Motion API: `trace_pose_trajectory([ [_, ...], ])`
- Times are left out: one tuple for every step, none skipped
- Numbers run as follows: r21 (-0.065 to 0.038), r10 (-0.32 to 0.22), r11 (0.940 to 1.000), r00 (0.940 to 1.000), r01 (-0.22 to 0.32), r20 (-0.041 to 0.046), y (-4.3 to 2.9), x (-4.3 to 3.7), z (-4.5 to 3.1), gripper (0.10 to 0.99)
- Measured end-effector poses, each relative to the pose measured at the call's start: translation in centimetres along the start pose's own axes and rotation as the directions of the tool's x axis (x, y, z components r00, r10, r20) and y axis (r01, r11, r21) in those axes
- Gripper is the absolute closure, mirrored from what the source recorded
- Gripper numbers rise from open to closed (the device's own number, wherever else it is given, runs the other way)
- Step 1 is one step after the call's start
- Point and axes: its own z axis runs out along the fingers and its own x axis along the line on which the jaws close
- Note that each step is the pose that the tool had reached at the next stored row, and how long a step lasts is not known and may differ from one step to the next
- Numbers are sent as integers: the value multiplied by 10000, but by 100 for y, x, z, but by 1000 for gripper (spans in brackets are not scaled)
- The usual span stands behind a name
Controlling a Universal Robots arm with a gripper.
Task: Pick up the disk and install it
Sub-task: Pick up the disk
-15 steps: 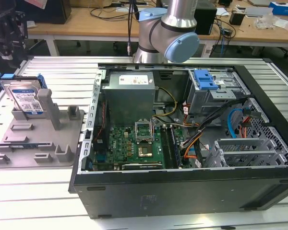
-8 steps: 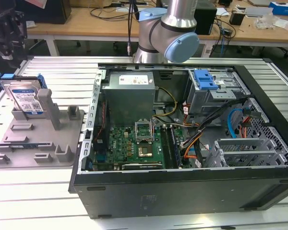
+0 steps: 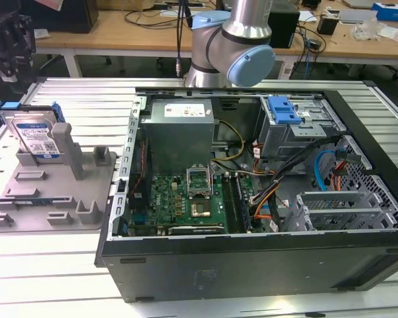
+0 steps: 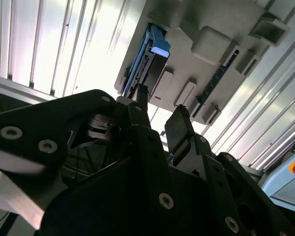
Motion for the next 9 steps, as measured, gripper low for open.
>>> trace_pose_trajectory([
  [0, 1, 10000, 10000, -1, -1, 1, -3, 0, 667],
  [25, -2, 10000, 10000, 2, 1, 5, -8, 0, 667],
  [97, -14, 10000, 10000, 14, 11, 13, -21, 1, 667],
  [136, -20, 9999, 10000, 20, 22, 17, -26, 0, 667],
  [177, -25, 9998, 10000, 25, 37, 21, -30, 1, 667],
  [214, -28, 9998, 10000, 27, 51, 30, -32, 3, 667],
  [238, -30, 9997, 10000, 28, 53, 51, -31, 6, 667],
  [252, -32, 9997, 10000, 31, 56, 77, -29, 12, 667],
  [265, -36, 9996, 10000, 35, 57, 101, -29, 18, 667],
])
